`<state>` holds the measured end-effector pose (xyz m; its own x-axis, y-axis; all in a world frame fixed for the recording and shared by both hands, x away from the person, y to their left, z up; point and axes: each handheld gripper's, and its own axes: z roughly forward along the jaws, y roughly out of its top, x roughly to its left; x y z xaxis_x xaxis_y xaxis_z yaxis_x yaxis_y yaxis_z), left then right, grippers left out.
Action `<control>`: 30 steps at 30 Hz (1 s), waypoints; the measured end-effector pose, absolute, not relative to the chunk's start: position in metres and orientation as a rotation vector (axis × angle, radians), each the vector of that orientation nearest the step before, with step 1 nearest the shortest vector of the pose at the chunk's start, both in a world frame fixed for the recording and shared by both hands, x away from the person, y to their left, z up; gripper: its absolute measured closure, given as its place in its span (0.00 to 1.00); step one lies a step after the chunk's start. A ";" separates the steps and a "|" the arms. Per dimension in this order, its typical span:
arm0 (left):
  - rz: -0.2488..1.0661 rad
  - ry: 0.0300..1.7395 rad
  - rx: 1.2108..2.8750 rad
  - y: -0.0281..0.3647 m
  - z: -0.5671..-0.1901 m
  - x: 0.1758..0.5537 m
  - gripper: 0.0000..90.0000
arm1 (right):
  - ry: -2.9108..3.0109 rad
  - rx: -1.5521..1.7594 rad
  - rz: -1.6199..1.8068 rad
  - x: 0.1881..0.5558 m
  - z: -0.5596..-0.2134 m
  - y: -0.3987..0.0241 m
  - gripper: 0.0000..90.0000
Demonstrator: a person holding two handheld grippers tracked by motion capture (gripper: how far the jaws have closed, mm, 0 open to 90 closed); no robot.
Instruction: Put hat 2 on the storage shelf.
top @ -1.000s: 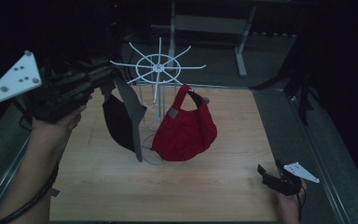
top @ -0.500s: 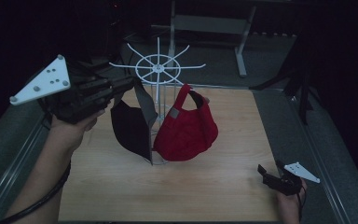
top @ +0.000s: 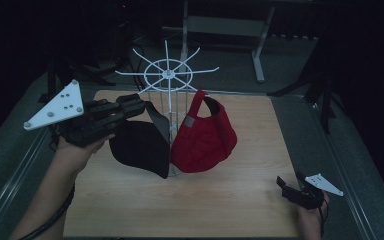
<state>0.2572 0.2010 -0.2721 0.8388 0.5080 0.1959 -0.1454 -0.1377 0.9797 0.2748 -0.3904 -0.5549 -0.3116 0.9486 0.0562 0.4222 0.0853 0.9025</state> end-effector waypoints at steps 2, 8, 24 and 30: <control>0.560 0.298 1.606 0.204 -0.275 0.258 0.93 | 1.796 1.352 1.193 0.275 -0.555 -0.391 0.17; 0.544 0.310 1.577 0.214 -0.280 0.256 0.80 | 1.796 1.352 1.193 0.275 -0.555 -0.390 0.17; 0.618 0.379 1.571 0.237 -0.295 0.231 0.69 | 1.795 1.346 1.186 0.275 -0.555 -0.390 0.17; 0.641 0.405 1.593 0.247 -0.302 0.219 0.69 | 1.796 1.347 1.185 0.275 -0.555 -0.390 0.17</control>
<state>0.2195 0.2466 -0.3021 0.7799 0.6037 0.1654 -0.1089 -0.1293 0.9856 0.2749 -0.3898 -0.5550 -0.3102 0.9494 0.0503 0.4199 0.0893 0.9031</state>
